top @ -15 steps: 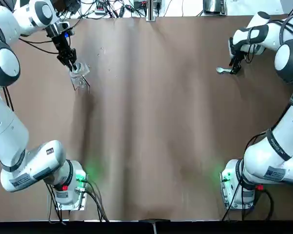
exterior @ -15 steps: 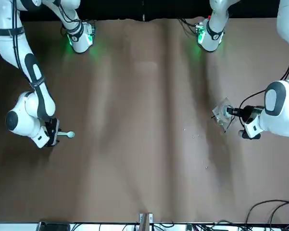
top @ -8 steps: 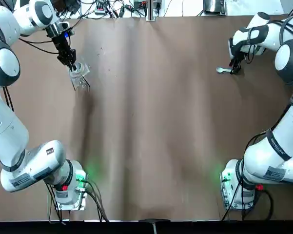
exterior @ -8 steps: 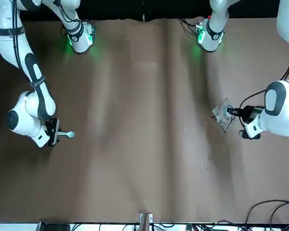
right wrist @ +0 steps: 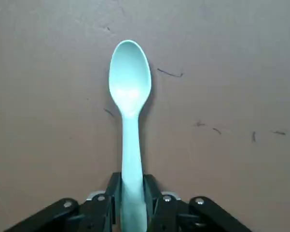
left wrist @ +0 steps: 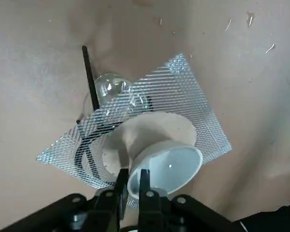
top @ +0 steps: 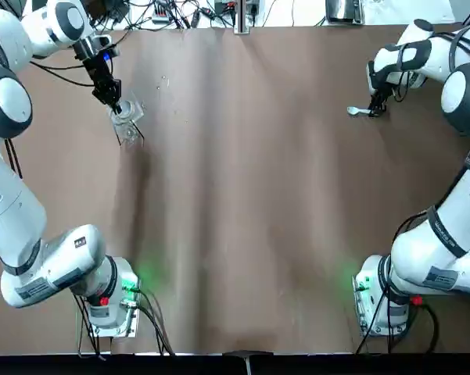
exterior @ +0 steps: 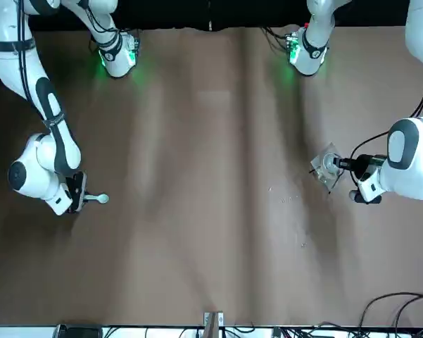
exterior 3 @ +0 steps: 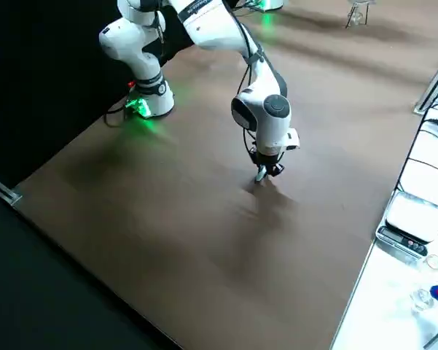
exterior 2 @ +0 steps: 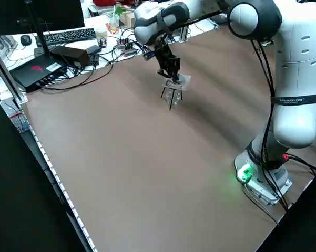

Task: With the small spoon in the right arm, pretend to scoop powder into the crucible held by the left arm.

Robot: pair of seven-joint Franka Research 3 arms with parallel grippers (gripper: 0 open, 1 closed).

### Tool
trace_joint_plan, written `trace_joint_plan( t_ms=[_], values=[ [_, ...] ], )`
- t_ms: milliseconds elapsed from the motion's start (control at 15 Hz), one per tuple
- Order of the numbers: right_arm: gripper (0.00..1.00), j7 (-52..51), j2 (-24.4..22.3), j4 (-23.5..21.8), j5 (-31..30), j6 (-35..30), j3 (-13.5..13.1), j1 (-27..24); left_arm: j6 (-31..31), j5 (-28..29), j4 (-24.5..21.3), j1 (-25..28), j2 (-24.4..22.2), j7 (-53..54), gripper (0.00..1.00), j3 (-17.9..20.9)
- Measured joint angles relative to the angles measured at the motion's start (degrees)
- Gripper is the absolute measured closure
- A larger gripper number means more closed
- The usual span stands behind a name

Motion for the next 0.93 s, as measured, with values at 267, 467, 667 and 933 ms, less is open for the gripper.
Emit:
trace_joint_plan(
  t_ms=[267,467,667,933],
  values=[
    [0.75,1.3,0.0,0.2,0.0,-1.6,-0.1,-0.2,-0.3,0.0,0.2,0.1,0.0,-0.2,0.94,0.0],
    [0.75,2.7,0.0,0.7,0.0,-4.4,-0.2,-0.2,-0.3,0.0,0.3,0.1,-0.1,-1.1,0.94,0.0],
    [0.75,4.9,0.0,3.2,0.0,-10.9,-0.2,-0.2,-0.8,-0.2,0.9,0.2,-0.3,-3.5,0.94,-0.5],
    [0.77,13.2,-0.1,6.5,0.0,-21.0,0.5,0.9,-1.5,-3.4,1.4,0.1,-1.5,-6.7,0.94,-3.4]
  ],
)
